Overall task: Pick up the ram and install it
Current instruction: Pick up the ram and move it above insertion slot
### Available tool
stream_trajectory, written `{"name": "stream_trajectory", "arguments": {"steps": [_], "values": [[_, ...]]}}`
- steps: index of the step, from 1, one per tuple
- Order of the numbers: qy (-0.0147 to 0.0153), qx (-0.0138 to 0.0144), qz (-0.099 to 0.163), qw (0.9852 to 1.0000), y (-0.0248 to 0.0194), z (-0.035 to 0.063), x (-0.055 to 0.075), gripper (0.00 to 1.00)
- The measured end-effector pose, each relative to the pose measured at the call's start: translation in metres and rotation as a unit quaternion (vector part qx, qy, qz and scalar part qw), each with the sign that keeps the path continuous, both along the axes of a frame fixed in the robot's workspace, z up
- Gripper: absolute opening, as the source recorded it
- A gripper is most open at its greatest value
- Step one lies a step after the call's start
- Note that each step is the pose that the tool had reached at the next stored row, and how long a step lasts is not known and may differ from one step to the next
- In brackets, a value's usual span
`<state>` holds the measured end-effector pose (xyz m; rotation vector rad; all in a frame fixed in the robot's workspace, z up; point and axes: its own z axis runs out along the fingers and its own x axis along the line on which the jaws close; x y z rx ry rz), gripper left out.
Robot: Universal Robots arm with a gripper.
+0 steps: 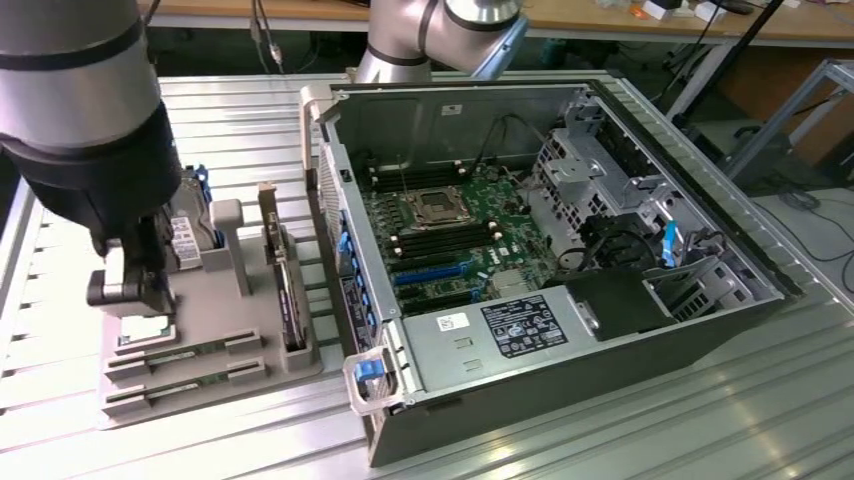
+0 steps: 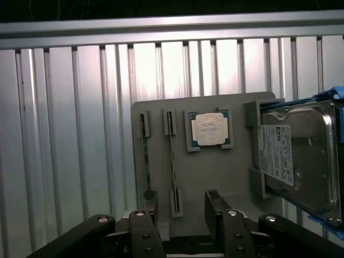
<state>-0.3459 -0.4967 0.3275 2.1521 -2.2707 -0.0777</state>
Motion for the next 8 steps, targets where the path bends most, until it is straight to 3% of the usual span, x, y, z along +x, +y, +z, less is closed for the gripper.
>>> {"name": "stream_trajectory", "arguments": {"steps": [3,5,8], "values": [[0.0000,0.0000,0.001,1.0000,-0.0139,-0.0058,0.000,0.48],[0.0000,0.0000,0.003,1.0000,-0.0184,-0.0097,0.000,0.48],[0.0000,0.0001,0.009,1.0000,-0.0210,-0.0149,0.001,0.48]]}}
